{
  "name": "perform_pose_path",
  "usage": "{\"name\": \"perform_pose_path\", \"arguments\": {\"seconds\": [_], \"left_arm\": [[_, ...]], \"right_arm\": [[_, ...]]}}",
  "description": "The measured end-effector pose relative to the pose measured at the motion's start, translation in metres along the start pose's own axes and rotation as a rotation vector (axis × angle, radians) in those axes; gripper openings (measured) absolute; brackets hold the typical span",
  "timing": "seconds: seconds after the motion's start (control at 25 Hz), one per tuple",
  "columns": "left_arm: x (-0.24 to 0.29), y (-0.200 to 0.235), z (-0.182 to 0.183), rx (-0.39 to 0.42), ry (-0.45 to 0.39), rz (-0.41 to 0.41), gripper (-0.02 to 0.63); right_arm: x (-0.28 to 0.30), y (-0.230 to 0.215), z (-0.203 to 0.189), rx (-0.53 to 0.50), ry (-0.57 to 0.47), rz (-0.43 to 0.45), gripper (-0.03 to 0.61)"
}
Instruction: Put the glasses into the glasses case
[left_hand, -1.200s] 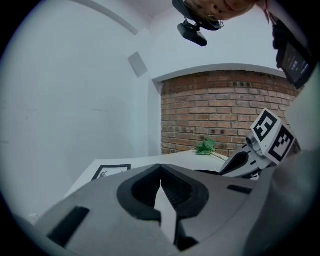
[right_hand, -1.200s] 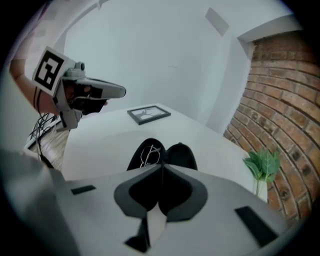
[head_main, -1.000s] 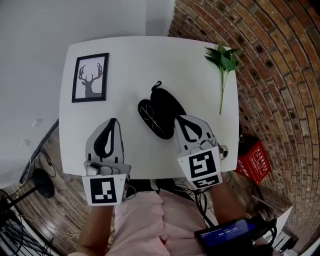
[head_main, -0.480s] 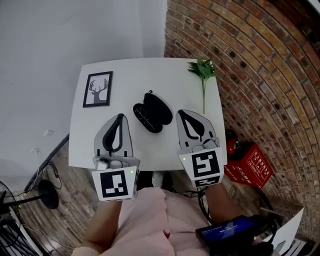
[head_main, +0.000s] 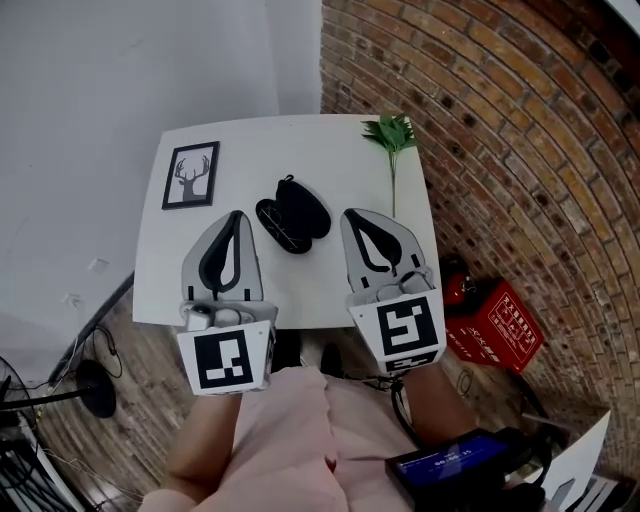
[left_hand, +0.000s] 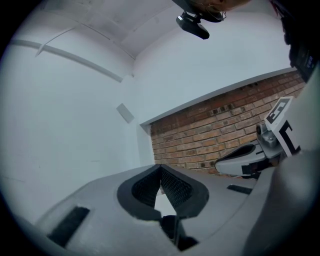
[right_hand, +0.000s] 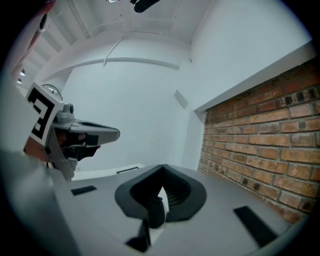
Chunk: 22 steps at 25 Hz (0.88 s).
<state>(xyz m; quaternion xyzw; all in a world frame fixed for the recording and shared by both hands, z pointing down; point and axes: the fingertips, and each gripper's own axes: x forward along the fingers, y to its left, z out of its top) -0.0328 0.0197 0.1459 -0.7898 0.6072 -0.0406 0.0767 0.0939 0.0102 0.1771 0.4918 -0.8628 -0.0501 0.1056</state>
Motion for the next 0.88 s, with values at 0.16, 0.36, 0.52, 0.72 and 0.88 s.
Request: {"name": "perform_pose_path", "arguments": {"seconds": [0.16, 0.36, 0.52, 0.72, 0.88], "left_arm": [[0.001, -0.002, 0.002, 0.001, -0.004, 0.003, 0.002], [0.004, -0.002, 0.000, 0.004, -0.001, 0.000, 0.002], [0.007, 0.001, -0.003, -0.003, 0.003, 0.005, 0.002], [0.012, 0.005, -0.006, -0.012, 0.007, 0.004, 0.003], [0.018, 0.009, -0.009, -0.014, 0.009, 0.003, 0.002]], "right_arm": [[-0.001, 0.000, 0.007, 0.002, -0.008, 0.001, 0.005], [0.002, 0.000, 0.007, 0.004, -0.012, 0.010, 0.005], [0.006, 0.001, 0.003, 0.003, -0.006, 0.017, 0.005], [0.013, 0.002, 0.001, 0.002, 0.004, 0.024, 0.005], [0.021, 0.003, 0.002, 0.002, 0.002, 0.029, 0.005]]}}
